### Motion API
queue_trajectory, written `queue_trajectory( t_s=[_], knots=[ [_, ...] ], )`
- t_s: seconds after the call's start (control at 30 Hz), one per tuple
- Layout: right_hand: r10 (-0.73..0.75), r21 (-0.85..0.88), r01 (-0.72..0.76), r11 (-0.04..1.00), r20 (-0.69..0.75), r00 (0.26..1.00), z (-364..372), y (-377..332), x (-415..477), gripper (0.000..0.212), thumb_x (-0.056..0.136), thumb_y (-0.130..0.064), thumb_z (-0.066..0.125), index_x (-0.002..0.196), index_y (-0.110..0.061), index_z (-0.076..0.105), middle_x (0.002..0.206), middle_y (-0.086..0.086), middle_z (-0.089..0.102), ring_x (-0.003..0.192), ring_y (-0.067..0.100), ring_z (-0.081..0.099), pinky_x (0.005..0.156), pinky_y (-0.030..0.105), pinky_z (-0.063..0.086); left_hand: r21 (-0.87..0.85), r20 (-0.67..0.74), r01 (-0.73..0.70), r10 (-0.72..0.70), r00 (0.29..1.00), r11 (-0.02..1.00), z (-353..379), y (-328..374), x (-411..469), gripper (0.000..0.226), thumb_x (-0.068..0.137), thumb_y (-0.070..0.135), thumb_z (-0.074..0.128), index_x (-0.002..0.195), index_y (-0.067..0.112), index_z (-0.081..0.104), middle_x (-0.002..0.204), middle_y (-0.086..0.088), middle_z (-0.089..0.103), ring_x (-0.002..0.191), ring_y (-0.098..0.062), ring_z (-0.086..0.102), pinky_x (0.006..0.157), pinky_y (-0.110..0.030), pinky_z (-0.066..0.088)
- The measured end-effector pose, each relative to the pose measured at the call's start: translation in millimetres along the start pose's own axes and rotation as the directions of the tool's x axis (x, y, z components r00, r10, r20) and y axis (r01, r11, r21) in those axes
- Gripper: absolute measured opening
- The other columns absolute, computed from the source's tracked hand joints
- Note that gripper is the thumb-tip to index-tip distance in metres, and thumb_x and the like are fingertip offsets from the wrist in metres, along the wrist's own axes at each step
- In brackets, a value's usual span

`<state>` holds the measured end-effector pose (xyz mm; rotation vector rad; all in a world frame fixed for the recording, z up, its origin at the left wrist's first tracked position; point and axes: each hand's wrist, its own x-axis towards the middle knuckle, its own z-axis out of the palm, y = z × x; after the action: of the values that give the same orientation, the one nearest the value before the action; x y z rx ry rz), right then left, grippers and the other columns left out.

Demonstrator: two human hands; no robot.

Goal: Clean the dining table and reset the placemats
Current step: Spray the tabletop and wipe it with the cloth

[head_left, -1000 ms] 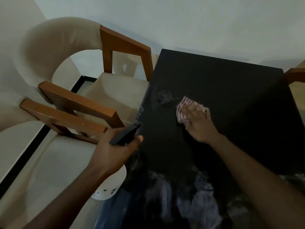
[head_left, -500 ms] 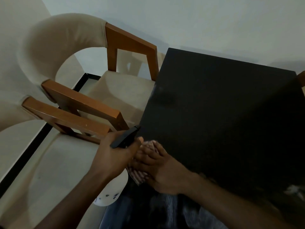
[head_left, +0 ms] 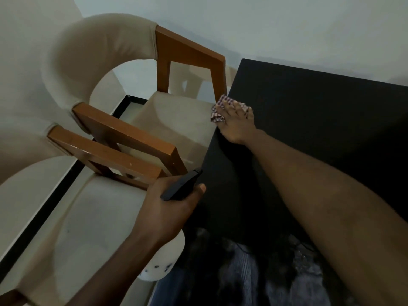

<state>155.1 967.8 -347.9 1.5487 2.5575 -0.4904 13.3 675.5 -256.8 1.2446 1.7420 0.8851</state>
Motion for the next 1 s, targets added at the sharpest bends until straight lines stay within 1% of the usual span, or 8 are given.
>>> queue_trajectory(
  t_s=[0.17, 0.33, 0.47, 0.6, 0.7, 0.8, 0.9, 1.0],
  knots=[
    [-0.334, -0.068, 0.334, 0.940, 0.021, 0.942, 35.3, -42.7, -86.2, 0.063, 0.106, -0.047, 0.023, 0.167, -0.033, 0.012, 0.176, -0.002, -0.001, 0.162, 0.024, -0.008, 0.126, 0.061, -0.009, 0.135, 0.047, -0.027, 0.021, 0.999, 0.990, -13.0, -2.4, -7.4, 0.025, 0.099, 0.036, 0.069, 0.087, 0.014, 0.072, 0.077, -0.008, 0.070, 0.060, -0.017, 0.065, 0.051, -0.030, 0.054],
    [-0.644, -0.087, 0.648, 0.756, 0.078, 0.761, 90.2, -40.2, -235.2, 0.060, 0.104, -0.042, 0.043, 0.162, -0.033, 0.031, 0.173, -0.003, 0.021, 0.162, 0.025, 0.008, 0.125, 0.063, 0.009, 0.271, 0.216, -0.041, -0.019, 0.976, 0.962, -28.5, 18.0, -41.9, 0.023, 0.098, 0.026, 0.072, 0.078, 0.015, 0.070, 0.069, 0.002, 0.068, 0.049, -0.003, 0.058, 0.047, -0.014, 0.041],
    [-0.639, -0.089, 0.664, 0.742, 0.206, 0.741, 87.4, 19.5, -320.0, 0.067, 0.103, -0.043, 0.047, 0.165, -0.036, 0.023, 0.175, -0.007, 0.013, 0.162, 0.022, 0.004, 0.127, 0.060, 0.005, 0.305, 0.280, -0.005, -0.085, 0.956, 0.952, -33.3, 30.7, -82.9, 0.023, 0.101, 0.020, 0.067, 0.079, 0.020, 0.066, 0.056, 0.018, 0.064, 0.046, 0.004, 0.058, 0.046, -0.009, 0.043],
    [-0.480, -0.092, 0.504, 0.859, 0.202, 0.854, 67.5, 74.8, -353.4, 0.069, 0.101, -0.043, 0.038, 0.166, -0.040, 0.015, 0.175, -0.009, 0.005, 0.162, 0.021, 0.003, 0.128, 0.057, 0.005, 0.284, 0.233, 0.034, -0.103, 0.967, 0.958, -31.6, 34.2, -118.6, 0.023, 0.103, 0.024, 0.065, 0.081, 0.019, 0.067, 0.054, 0.012, 0.064, 0.039, 0.000, 0.052, 0.041, -0.011, 0.040],
    [-0.311, -0.060, 0.326, 0.944, 0.183, 0.933, 57.7, 57.5, -345.4, 0.070, 0.099, -0.051, 0.020, 0.166, -0.040, 0.004, 0.174, -0.011, -0.005, 0.161, 0.018, -0.011, 0.128, 0.059, -0.002, 0.247, 0.191, 0.084, -0.133, 0.973, 0.965, -26.9, 28.8, -136.9, 0.021, 0.102, 0.022, 0.066, 0.083, 0.015, 0.069, 0.059, 0.000, 0.065, 0.040, -0.006, 0.050, 0.039, -0.015, 0.039],
    [-0.252, -0.024, 0.258, 0.966, 0.155, 0.955, 61.1, 3.8, -319.3, 0.070, 0.099, -0.051, 0.021, 0.166, -0.036, 0.012, 0.175, -0.007, 0.003, 0.162, 0.023, -0.004, 0.126, 0.063, -0.002, 0.235, 0.157, 0.114, -0.154, 0.976, 0.965, -22.9, 30.5, -147.5, 0.022, 0.102, 0.019, 0.065, 0.081, 0.012, 0.069, 0.058, 0.001, 0.064, 0.040, -0.005, 0.051, 0.039, -0.015, 0.039],
    [-0.380, -0.026, 0.390, 0.921, 0.174, 0.909, 67.1, -64.0, -294.6, 0.064, 0.106, -0.046, 0.031, 0.166, -0.038, 0.011, 0.176, -0.007, 0.001, 0.162, 0.023, -0.006, 0.126, 0.063, -0.007, 0.266, 0.147, 0.104, -0.147, 0.978, 0.958, -23.0, 32.6, -151.7, 0.026, 0.101, 0.022, 0.067, 0.076, 0.013, 0.068, 0.056, -0.002, 0.062, 0.040, -0.008, 0.050, 0.040, -0.021, 0.040],
    [-0.610, -0.058, 0.637, 0.769, 0.234, 0.757, 72.9, -105.0, -293.0, 0.061, 0.108, -0.043, 0.036, 0.165, -0.034, 0.018, 0.176, -0.002, 0.007, 0.162, 0.025, -0.001, 0.127, 0.061, -0.002, 0.279, 0.136, 0.092, -0.134, 0.982, 0.956, -25.1, 40.8, -150.6, 0.024, 0.100, 0.030, 0.068, 0.080, 0.017, 0.069, 0.060, -0.003, 0.065, 0.040, -0.011, 0.051, 0.039, -0.024, 0.041]
  ],
)
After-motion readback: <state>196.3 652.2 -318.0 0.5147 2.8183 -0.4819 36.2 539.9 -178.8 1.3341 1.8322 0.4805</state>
